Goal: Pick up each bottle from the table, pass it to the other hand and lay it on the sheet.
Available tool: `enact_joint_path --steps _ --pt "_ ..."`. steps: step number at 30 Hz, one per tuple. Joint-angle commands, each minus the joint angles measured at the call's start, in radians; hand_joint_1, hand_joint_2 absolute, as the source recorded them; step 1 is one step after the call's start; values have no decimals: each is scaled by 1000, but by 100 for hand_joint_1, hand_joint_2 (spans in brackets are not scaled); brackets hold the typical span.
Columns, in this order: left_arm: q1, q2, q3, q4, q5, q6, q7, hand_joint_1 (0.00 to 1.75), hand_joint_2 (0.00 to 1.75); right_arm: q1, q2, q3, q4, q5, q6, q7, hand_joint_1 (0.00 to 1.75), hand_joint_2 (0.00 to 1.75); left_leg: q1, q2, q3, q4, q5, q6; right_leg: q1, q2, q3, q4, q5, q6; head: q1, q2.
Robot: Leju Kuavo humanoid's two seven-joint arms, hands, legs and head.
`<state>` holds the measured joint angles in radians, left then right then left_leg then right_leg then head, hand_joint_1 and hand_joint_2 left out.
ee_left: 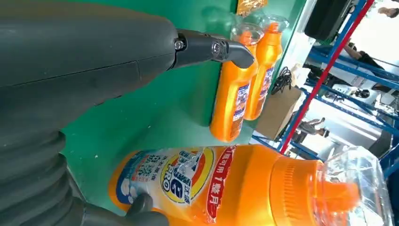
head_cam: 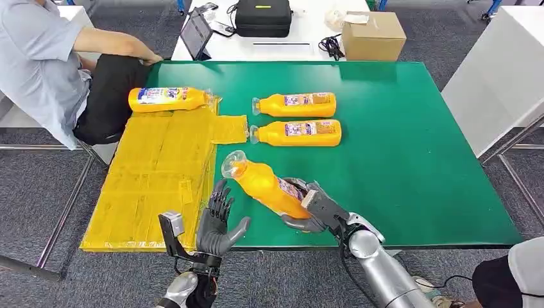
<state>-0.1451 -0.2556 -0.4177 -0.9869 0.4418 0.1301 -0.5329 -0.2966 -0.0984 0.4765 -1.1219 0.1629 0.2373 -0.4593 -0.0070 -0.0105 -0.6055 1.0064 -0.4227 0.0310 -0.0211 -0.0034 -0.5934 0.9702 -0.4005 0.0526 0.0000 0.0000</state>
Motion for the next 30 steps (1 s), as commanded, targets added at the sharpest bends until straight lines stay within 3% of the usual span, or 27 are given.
enact_joint_path --steps 1,7,16,19,20,30 --pt "-30 18 5 45 5 0 2 0 175 -24 8 3 14 -1 4 0 175 175 0 1 1 0 -1 -1 1 1 1 0 0 -1 0 0" --pt "-26 19 5 34 11 -12 -9 0 175 -27 7 10 13 -7 16 -4 175 175 1 2 3 0 -2 -2 2 1 3 0 -1 -3 0 0" --pt "-36 30 -67 -13 -37 -118 -70 0 175 -91 71 81 119 -48 51 -20 175 175 1 4 2 0 -2 -2 1 3 2 0 0 -2 0 0" --pt "-60 18 -90 47 -39 -126 -43 0 175 -93 75 111 142 -31 50 -28 175 175 1 3 3 0 -1 -2 1 3 3 0 0 -2 0 0" --pt "-89 -1 -75 102 40 -178 25 0 175 -106 87 170 169 2 91 -35 175 175 1 1 2 0 -1 -1 1 1 2 -1 0 -2 0 0" --pt "-142 -9 -139 170 -8 -182 -26 0 175 -128 113 226 224 -16 85 -61 175 175 2 2 3 1 -2 -2 2 1 3 0 -1 -3 0 0"
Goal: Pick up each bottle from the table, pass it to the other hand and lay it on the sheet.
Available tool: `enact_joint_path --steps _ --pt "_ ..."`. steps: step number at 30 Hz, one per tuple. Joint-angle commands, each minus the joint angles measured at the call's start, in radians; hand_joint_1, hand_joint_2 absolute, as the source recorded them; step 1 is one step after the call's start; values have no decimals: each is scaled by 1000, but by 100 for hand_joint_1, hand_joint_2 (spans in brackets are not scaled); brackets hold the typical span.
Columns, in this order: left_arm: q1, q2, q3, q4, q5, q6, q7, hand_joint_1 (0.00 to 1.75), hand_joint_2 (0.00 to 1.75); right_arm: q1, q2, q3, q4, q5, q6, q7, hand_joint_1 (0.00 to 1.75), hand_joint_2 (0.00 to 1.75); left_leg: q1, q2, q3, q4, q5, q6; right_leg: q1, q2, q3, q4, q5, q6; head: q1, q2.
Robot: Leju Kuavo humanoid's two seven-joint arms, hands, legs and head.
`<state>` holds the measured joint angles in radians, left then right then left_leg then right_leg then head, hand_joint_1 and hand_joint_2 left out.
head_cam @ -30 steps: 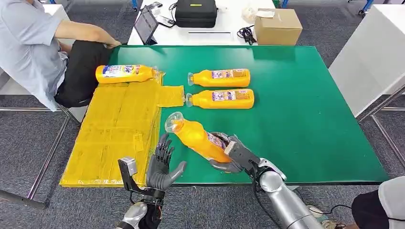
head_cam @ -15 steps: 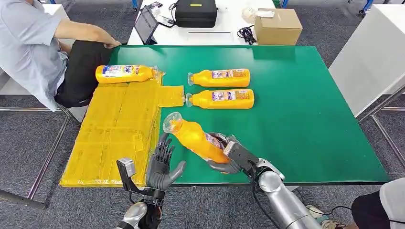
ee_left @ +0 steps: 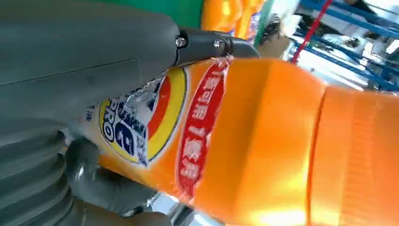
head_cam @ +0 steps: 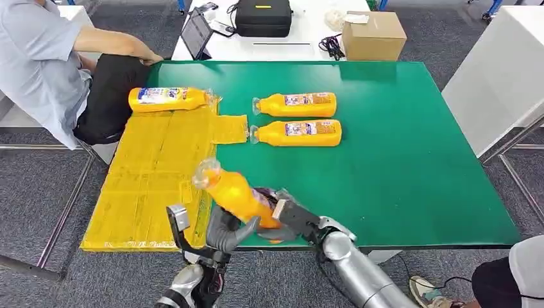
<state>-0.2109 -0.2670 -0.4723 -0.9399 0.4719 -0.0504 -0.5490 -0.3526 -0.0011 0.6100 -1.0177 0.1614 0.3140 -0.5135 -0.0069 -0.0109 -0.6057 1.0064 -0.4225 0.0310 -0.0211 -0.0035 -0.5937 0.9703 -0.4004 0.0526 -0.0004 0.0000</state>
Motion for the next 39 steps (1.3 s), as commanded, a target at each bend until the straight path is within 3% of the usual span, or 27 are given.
enact_joint_path --steps 1,7,17,18,19,29,31,32,33,39 --pt "-83 2 -89 137 -45 7 -7 0 175 -74 17 97 118 -15 10 -4 175 175 1 2 3 0 -2 -2 2 1 3 -1 -1 -2 1 0" --pt "-136 -16 -57 245 -38 48 11 0 175 -95 36 124 107 -35 28 14 175 175 1 3 2 1 -1 -2 1 2 2 0 -1 -2 1 0" --pt "-136 -13 -51 207 -81 58 -32 0 175 -90 38 140 144 -50 17 8 175 175 1 3 2 0 -1 -2 1 2 2 0 -1 -2 1 0" --pt "-133 -13 -51 202 -88 61 -34 105 175 -91 37 140 147 -50 16 7 175 175 2 3 4 0 -2 -2 2 1 3 0 -2 -3 0 0" --pt "-133 -12 -54 199 -94 61 -36 175 175 -91 36 141 149 -50 17 5 175 175 1 1 2 0 -2 -2 1 0 3 0 -1 -2 1 0" --pt "-134 -14 -51 198 -100 67 -39 175 175 -93 38 138 151 -50 14 4 175 175 1 2 1 1 -1 -2 1 1 1 1 -1 -2 0 0" --pt "-130 -15 -41 198 -91 61 -36 175 175 -88 38 132 151 -49 5 5 148 175 2 2 2 1 -2 -2 2 1 2 0 -1 -3 0 0" --pt "-127 -15 -37 195 -87 56 -34 175 175 -86 40 128 152 -48 -1 7 96 175 1 2 2 0 -1 -2 1 1 2 0 -1 -2 0 0" --pt "-120 -12 -31 183 -84 57 -36 175 175 -79 44 122 150 -48 -12 9 0 175 2 2 3 1 -2 -2 2 2 3 0 -1 -3 1 0" --pt "-92 -9 4 125 -28 27 -11 175 175 -65 55 119 151 -33 -39 24 0 175 1 2 1 0 -1 -1 1 1 1 0 -1 -2 0 0"
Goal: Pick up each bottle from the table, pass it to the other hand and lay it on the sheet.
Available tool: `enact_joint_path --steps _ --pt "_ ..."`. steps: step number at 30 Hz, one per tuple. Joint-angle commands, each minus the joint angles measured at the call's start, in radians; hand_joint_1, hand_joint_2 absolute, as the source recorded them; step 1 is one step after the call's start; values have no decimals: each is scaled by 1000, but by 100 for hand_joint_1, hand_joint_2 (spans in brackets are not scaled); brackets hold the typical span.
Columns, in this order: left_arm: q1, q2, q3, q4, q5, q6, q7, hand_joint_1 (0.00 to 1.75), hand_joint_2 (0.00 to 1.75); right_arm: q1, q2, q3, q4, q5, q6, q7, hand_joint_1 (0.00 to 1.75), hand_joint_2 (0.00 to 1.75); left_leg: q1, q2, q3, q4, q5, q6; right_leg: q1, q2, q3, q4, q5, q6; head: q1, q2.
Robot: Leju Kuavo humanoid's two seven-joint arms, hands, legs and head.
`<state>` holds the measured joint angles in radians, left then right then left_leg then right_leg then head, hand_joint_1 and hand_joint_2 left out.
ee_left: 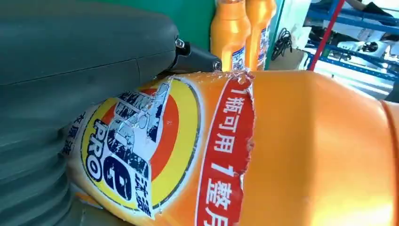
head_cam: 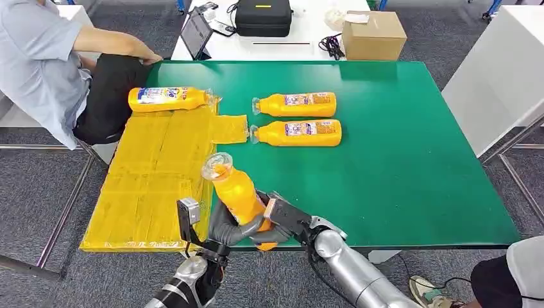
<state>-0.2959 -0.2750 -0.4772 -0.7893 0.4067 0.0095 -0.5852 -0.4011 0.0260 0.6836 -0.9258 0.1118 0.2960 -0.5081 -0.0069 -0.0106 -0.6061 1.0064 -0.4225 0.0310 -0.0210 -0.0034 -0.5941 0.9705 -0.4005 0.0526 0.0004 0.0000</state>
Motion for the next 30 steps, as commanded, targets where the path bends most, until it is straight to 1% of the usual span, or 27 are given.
enact_joint_path --steps 1,3,7,11,12,15,17,21,22,24,25,26,30 --pt "-7 -1 9 -26 37 -33 26 175 175 -16 28 45 59 16 -21 19 0 175 2 2 3 1 -2 -2 2 1 3 0 -2 -3 0 0" --pt "0 -1 18 -41 50 -34 30 175 175 -17 29 49 60 26 -29 22 0 175 1 1 1 0 -1 -1 1 0 1 0 -1 -1 0 0" --pt "17 7 52 -77 96 -23 48 175 175 -10 42 54 52 50 -62 27 0 175 2 2 3 0 -2 -2 2 1 3 0 -1 -2 0 0" --pt "2 5 73 -45 87 75 63 175 175 1 38 65 20 81 -101 31 0 175 1 1 2 0 -1 -2 1 0 2 0 -1 -2 0 0" --pt "-11 6 66 -23 57 140 48 175 175 2 31 71 11 91 -113 37 0 175 1 1 1 0 -1 -1 1 0 1 0 0 -2 0 0" --pt "-16 10 97 -17 90 109 46 175 175 1 20 66 2 94 -127 39 0 175 2 1 3 1 -2 -2 2 1 4 0 -2 -3 0 0" --pt "7 11 111 -57 80 110 46 175 175 4 13 52 1 95 -137 37 0 175 2 1 2 0 -1 -2 2 0 2 0 -1 -2 0 0" --pt "-14 16 106 -38 -43 240 9 175 175 18 3 34 -16 106 -145 38 0 175 1 0 1 0 0 -1 1 -1 1 0 -1 -1 0 0" --pt "-25 14 118 -22 -65 254 0 175 175 23 1 30 -24 111 -148 38 0 175 2 0 3 0 -1 -2 2 -1 4 -1 -1 -3 0 0" --pt "-33 21 123 -22 -69 257 -3 175 175 25 1 30 -26 112 -148 37 0 175 1 -1 1 0 0 -1 1 -1 1 -1 0 -2 0 0" --pt "-33 20 143 -27 -66 245 -3 175 175 32 0 24 -38 113 -154 38 0 175 2 0 3 0 -1 -2 2 -1 3 -1 -1 -3 0 0" --pt "-31 21 156 -36 -64 237 -1 175 175 34 0 20 -42 115 -157 38 0 175 2 0 2 0 -1 -2 2 -1 2 0 -1 -2 0 0" --pt "-24 22 166 -53 -62 232 5 175 175 38 0 17 -47 117 -160 38 0 175 1 0 1 0 0 -1 1 0 1 -1 0 -2 0 0"
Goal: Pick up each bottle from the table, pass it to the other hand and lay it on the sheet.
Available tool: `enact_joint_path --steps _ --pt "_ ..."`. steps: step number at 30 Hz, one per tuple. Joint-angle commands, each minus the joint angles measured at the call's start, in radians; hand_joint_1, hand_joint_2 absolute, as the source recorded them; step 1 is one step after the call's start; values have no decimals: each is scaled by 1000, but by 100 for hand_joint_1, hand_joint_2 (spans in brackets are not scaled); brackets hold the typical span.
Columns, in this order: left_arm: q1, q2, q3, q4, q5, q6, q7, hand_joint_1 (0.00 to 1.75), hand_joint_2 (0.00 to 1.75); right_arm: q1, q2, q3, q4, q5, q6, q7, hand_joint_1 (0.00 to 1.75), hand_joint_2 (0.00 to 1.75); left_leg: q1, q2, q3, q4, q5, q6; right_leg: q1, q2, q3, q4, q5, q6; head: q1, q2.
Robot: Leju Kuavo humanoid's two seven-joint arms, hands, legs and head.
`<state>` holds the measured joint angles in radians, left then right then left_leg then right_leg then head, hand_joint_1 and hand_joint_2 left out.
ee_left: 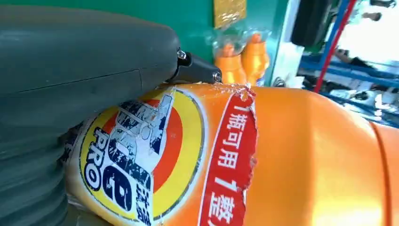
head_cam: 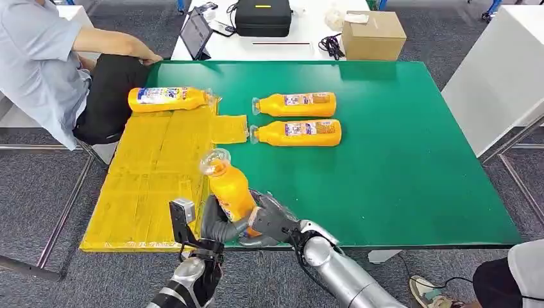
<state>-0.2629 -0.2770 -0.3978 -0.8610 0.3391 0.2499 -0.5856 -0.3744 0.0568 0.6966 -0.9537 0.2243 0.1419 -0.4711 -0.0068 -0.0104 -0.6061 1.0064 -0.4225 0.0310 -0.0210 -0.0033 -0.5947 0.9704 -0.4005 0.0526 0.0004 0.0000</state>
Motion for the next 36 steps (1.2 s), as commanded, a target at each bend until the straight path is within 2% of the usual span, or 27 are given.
enact_joint_path --steps 1,12,15,16,17,24,25,26,27,28,32,34,36 --pt "-50 23 104 1 11 -17 10 175 175 15 -32 -3 -27 8 -11 1 0 175 1 0 1 0 0 -1 1 0 1 0 0 -1 0 0" --pt "-74 33 209 -21 36 51 13 175 175 -7 -62 -43 -71 5 -4 17 0 175 1 1 1 0 -1 -1 1 1 1 0 0 -2 0 0" --pt "-106 64 183 19 -89 181 -32 175 175 10 -66 -67 -96 6 -13 17 0 175 1 0 0 0 0 -1 1 0 1 0 0 -2 0 0" --pt "-126 84 153 54 -191 277 -51 175 175 21 -69 -72 -98 7 -14 16 0 175 2 1 2 1 -1 -2 2 0 2 1 -1 -3 0 0" --pt "-143 102 124 84 -292 376 -67 161 175 28 -72 -74 -95 9 -12 9 0 175 1 0 2 0 -1 -2 1 0 2 0 -1 -2 0 0" --pt "-146 106 135 87 -298 365 -66 161 175 32 -73 -74 -89 12 -11 1 0 175 1 1 3 0 -1 -2 1 0 3 0 -1 -2 0 0" --pt "-153 97 205 113 -572 448 -59 126 175 28 -67 -77 -78 14 -6 -7 0 175 1 1 2 0 -1 -1 1 0 2 0 -1 -2 0 0" --pt "-159 97 212 118 -613 448 -29 155 175 28 -62 -84 -69 16 -6 -11 0 175 1 1 3 0 -1 -2 1 0 3 0 -1 -2 0 0" --pt "-168 111 207 122 -638 448 -23 175 175 28 -60 -85 -64 18 -5 -14 0 175 1 1 3 0 -1 -2 1 1 3 0 -1 -2 0 0" --pt "-178 121 234 112 -765 448 -6 175 175 25 -56 -88 -56 20 5 -27 0 175 1 1 2 0 -1 -2 1 0 2 0 0 -2 0 0" --pt "-213 174 189 88 -928 433 80 175 175 21 -44 -101 -42 19 28 -40 0 175 2 2 1 1 -1 -2 2 1 2 1 0 -3 0 0" --pt "-227 191 200 107 -1113 448 129 175 175 8 -38 -99 -27 10 45 -47 0 175 2 3 2 1 -1 -2 2 2 2 0 0 -3 0 0" --pt "-256 216 174 194 -1172 445 157 175 175 4 -36 -100 -28 3 51 -55 0 175 2 3 3 1 -1 -3 2 2 3 1 -1 -3 0 0"
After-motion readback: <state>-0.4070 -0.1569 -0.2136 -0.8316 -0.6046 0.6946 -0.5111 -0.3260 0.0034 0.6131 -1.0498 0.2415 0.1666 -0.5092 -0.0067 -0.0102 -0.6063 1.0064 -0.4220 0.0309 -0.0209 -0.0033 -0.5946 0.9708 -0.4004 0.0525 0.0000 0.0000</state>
